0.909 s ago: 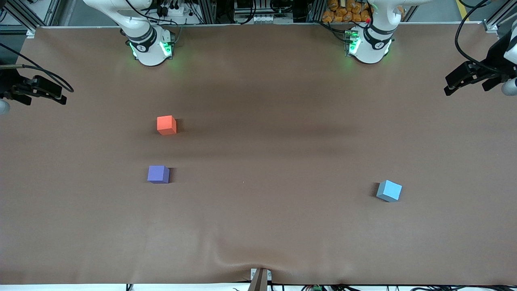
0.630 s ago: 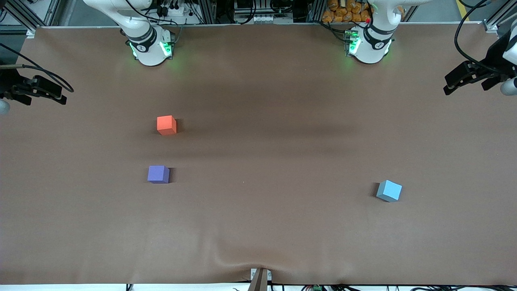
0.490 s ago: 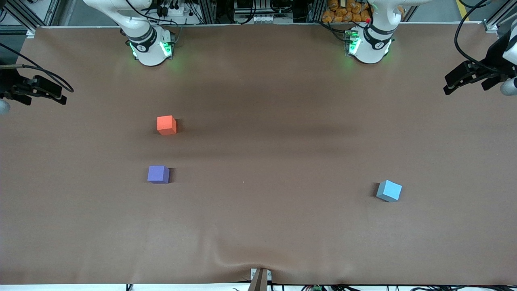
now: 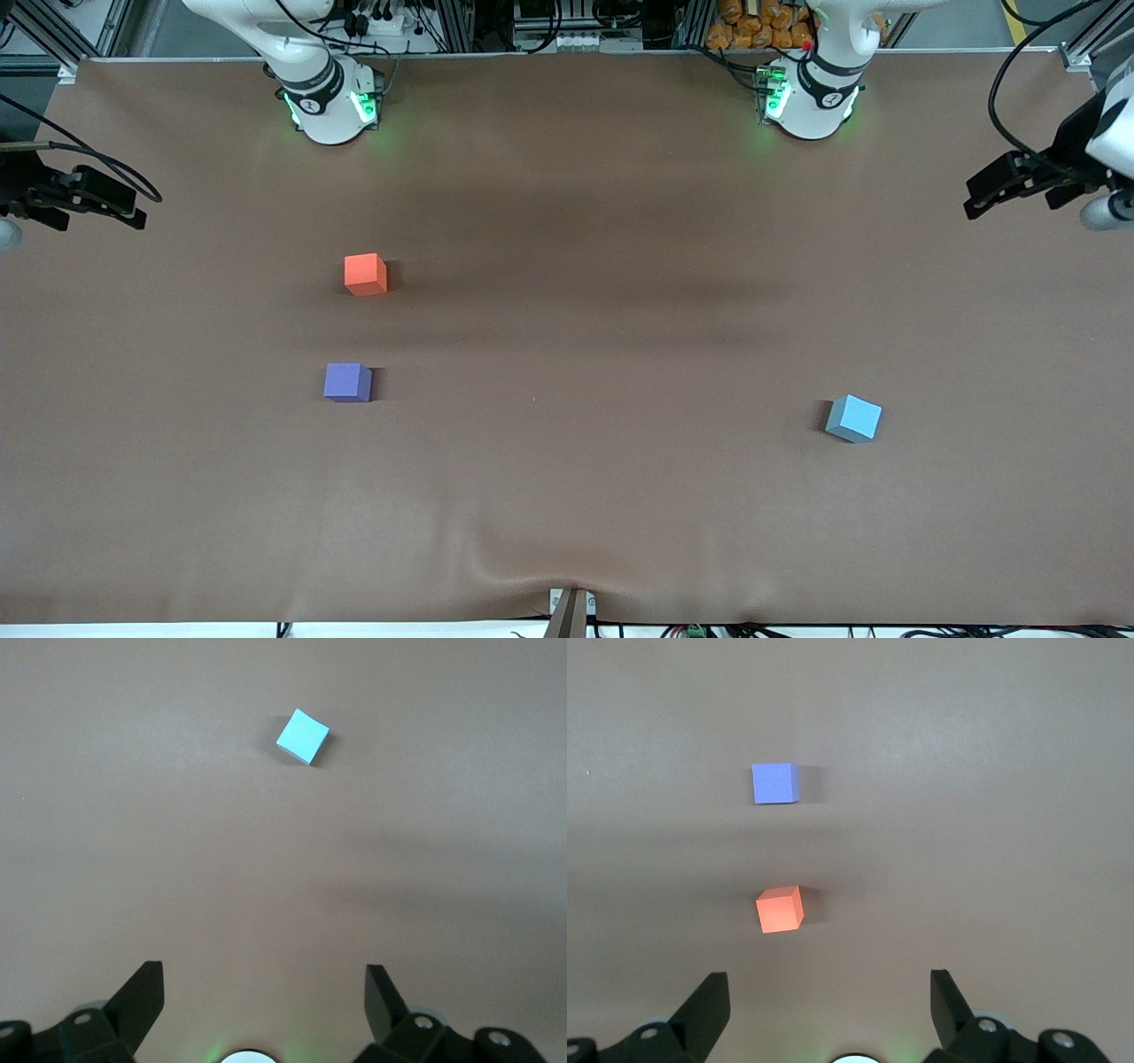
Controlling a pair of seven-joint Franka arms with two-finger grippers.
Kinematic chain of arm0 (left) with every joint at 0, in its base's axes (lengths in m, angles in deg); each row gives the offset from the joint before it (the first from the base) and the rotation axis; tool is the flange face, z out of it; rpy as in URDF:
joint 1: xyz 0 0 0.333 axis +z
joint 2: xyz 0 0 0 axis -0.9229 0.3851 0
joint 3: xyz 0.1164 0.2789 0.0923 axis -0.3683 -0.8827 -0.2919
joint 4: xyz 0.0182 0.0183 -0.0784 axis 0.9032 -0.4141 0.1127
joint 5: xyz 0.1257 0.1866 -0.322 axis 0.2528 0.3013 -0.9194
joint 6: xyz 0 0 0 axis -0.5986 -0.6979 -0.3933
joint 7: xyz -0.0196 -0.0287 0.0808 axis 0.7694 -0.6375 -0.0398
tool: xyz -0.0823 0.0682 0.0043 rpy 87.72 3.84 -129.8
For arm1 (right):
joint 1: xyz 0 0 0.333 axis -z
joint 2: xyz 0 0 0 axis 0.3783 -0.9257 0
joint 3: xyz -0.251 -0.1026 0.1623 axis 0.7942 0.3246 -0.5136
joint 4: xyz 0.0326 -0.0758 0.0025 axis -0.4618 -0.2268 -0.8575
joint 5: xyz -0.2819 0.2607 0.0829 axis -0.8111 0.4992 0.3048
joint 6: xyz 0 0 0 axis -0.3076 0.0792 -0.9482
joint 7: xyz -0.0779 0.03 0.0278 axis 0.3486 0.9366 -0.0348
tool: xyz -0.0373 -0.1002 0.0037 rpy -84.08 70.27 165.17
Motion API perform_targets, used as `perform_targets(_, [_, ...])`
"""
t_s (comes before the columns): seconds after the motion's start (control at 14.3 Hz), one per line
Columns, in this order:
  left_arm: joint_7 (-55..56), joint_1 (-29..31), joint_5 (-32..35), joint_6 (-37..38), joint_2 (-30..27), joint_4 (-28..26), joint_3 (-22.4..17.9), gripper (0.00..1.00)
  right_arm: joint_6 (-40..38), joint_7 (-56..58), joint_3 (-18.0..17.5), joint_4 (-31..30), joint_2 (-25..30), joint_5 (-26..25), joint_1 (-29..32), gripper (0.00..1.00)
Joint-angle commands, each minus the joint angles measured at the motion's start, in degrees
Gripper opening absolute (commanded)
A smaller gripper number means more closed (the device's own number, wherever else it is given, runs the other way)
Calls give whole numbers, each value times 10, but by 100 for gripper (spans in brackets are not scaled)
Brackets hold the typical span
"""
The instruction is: Place blue block between orange and purple blocks
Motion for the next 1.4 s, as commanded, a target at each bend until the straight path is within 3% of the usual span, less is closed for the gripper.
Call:
perform_targets(0.0, [-9,4,-8,1,9,13,3,100,0,-5,-8,-3,3,9,12,100])
perform_targets(0.49, [-9,-4,-3,-65,49,12,4,100,2,-5,-8,-3,3,9,12,100])
perform_targets(0.98, [-10,-17,4,-159,151,6,5,100,-1,-5,-8,-3,2,9,15,100])
perform_targets(1.33, [-14,-28,25,-242,232,-37,6,100,4,-5,-8,-3,1,9,12,100])
